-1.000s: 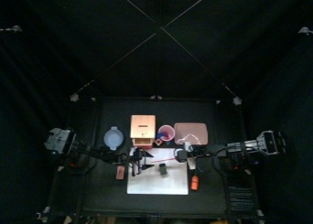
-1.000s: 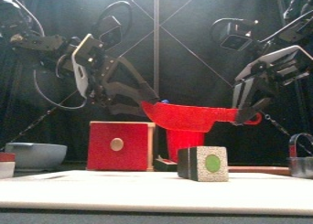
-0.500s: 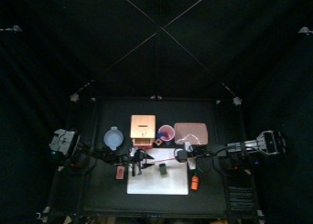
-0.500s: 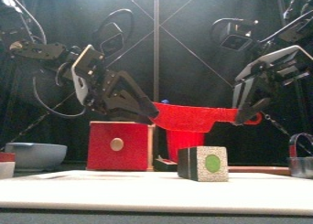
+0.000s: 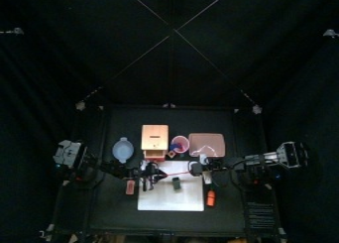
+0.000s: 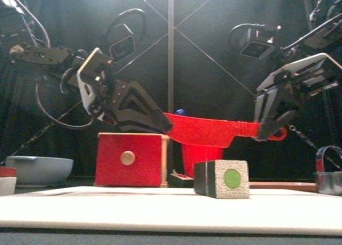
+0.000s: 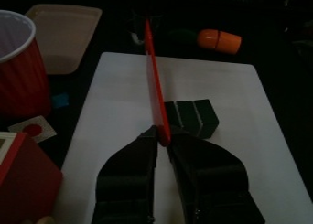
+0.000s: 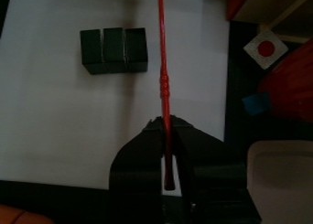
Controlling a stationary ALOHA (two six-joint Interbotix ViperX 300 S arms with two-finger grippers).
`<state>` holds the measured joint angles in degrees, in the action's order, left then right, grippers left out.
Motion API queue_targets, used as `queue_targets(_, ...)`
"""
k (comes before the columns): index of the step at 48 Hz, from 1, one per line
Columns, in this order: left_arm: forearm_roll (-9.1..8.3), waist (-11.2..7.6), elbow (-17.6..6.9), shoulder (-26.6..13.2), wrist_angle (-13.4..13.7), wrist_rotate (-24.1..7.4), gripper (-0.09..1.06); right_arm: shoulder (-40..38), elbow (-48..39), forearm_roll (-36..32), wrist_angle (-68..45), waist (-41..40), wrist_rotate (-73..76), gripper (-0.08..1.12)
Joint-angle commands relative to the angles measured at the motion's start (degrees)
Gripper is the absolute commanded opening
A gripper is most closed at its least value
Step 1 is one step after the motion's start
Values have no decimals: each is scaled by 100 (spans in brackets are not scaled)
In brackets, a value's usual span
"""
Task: Place sushi on board then cut the sushi with the knife then place the pieces on the plate
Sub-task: Cut the sushi into 4 pieces
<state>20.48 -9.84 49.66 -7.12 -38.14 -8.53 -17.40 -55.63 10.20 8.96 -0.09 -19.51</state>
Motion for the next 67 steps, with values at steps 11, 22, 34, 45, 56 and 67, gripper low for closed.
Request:
queue_targets(11, -70, -18, -141, 123, -88, -62, 63, -44, 105, -44, -18, -9, -26, 36)
queue_targets(22, -70, -26, -167, 70, -44, -105, 66, -44, 123, -44, -18, -9, -35, 36)
queue_targets(34, -70, -18, -185, -26, 220, -105, 65, -44, 132, -44, -26, -9, -26, 36)
queue_targets(45, -62, 26, -316, -18, 519, -105, 65, -44, 141, -44, -18, -18, -26, 36)
queue_targets(56, -70, 26, -308, 79, 519, -123, 65, -44, 132, -35, -26, -9, -26, 36)
queue_targets(67, -70, 26, -334, 88, 492, -123, 65, -44, 149, -18, -26, -35, -26, 38)
